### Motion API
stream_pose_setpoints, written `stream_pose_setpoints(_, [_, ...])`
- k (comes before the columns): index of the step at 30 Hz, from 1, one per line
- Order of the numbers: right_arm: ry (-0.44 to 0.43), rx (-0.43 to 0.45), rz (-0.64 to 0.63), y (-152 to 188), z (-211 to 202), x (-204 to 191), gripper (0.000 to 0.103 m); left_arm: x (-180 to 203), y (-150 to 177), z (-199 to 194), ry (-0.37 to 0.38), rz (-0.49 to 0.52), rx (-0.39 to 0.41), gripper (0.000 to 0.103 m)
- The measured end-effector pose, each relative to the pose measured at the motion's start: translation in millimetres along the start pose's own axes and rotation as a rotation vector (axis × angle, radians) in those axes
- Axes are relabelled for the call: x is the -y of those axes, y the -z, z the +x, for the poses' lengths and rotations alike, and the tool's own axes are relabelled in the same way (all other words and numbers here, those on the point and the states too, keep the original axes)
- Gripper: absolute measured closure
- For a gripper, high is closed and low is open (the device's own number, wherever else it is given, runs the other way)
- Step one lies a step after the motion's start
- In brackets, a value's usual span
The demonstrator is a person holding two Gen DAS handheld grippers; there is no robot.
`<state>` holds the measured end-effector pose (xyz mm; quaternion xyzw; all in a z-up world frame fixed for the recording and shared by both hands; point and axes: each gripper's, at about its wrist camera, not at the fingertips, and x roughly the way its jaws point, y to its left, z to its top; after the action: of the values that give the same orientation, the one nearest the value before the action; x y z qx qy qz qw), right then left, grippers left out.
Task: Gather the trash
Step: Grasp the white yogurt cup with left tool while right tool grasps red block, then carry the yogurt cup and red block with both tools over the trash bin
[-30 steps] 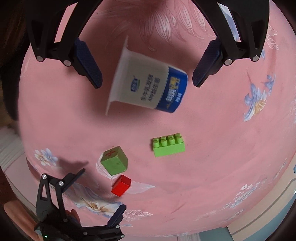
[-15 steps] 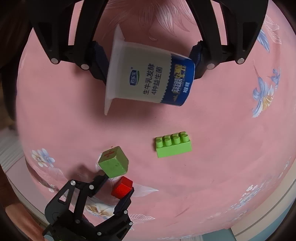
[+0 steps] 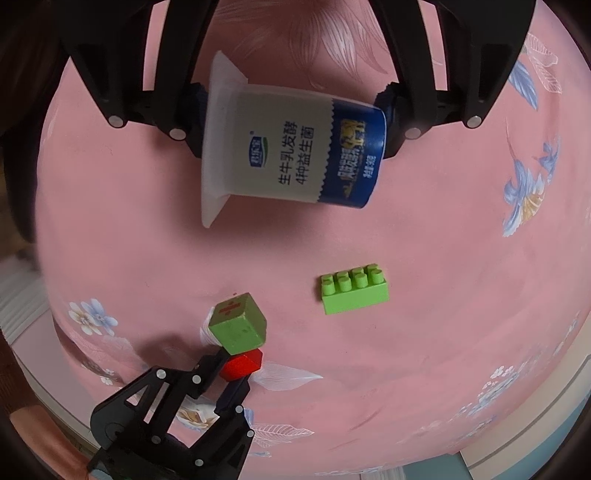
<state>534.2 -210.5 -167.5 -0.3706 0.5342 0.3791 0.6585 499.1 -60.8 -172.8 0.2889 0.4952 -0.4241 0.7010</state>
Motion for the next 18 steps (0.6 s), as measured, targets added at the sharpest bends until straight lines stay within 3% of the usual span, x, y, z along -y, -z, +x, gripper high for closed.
stream_pose_setpoints(6, [0.015, 0.022, 0.000, 5.7, -11.4, -7.6, 0.082, 2.4, 4.2, -11.4, -0.011, 0.006, 0.002, 0.037])
stream_pose_setpoints(18, [0.094, 0.069, -0.035, 26.5, -72.1, -59.9, 0.082, 29.1, 15.5, -52.6, -0.059, 0.029, 0.011, 0.037])
